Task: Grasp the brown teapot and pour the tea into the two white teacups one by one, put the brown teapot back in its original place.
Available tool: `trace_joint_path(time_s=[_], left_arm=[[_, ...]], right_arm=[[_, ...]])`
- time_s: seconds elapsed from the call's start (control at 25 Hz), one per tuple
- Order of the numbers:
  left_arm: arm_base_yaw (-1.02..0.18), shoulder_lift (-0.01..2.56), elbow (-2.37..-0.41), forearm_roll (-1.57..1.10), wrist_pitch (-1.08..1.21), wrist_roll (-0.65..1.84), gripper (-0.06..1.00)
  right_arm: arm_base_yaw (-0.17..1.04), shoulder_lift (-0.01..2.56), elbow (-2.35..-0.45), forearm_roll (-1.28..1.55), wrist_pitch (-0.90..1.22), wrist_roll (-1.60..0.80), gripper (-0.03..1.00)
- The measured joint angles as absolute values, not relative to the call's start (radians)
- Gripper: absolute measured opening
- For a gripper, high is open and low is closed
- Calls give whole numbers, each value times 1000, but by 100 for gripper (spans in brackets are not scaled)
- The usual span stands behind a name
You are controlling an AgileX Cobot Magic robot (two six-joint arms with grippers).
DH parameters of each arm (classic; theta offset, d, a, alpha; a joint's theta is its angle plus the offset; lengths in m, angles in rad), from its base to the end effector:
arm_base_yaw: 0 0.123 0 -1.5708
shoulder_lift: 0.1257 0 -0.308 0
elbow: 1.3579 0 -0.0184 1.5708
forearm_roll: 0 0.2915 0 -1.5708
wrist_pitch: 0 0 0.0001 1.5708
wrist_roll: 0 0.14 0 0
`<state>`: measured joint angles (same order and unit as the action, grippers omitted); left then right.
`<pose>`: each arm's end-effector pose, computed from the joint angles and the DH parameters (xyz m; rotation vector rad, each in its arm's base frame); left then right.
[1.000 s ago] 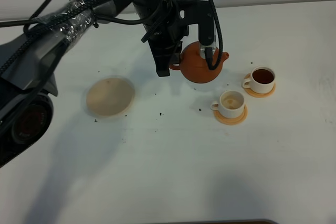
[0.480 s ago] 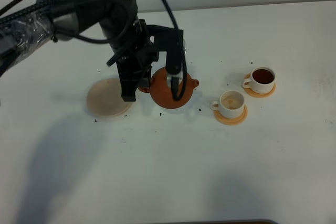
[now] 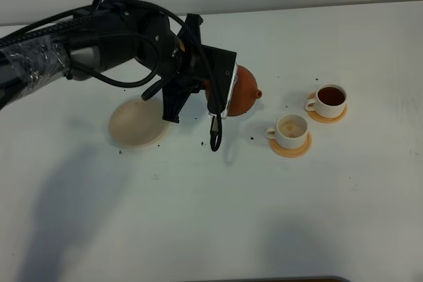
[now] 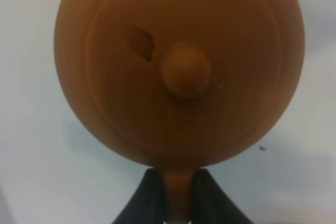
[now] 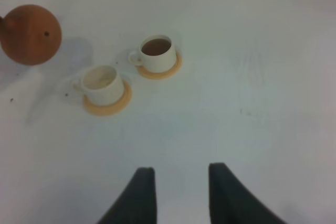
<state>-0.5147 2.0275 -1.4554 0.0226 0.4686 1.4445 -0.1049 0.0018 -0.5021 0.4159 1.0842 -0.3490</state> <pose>0.4506 -0.2532 0.1464 2.1460 1.4144 0.3865 0.0491 0.0451 0.2810 -0.2685 1.9855 0.2103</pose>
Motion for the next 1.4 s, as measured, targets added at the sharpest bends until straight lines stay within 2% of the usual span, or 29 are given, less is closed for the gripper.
trace_joint_path(time_s=[0.24, 1.4], left_arm=[[-546, 2038, -1450, 47, 382, 1553, 11], [-622, 2076, -1442, 355, 170, 1594, 11]], right_arm=[[-105, 2, -502, 416, 1084, -349, 24], [-105, 2, -502, 416, 1084, -349, 24]])
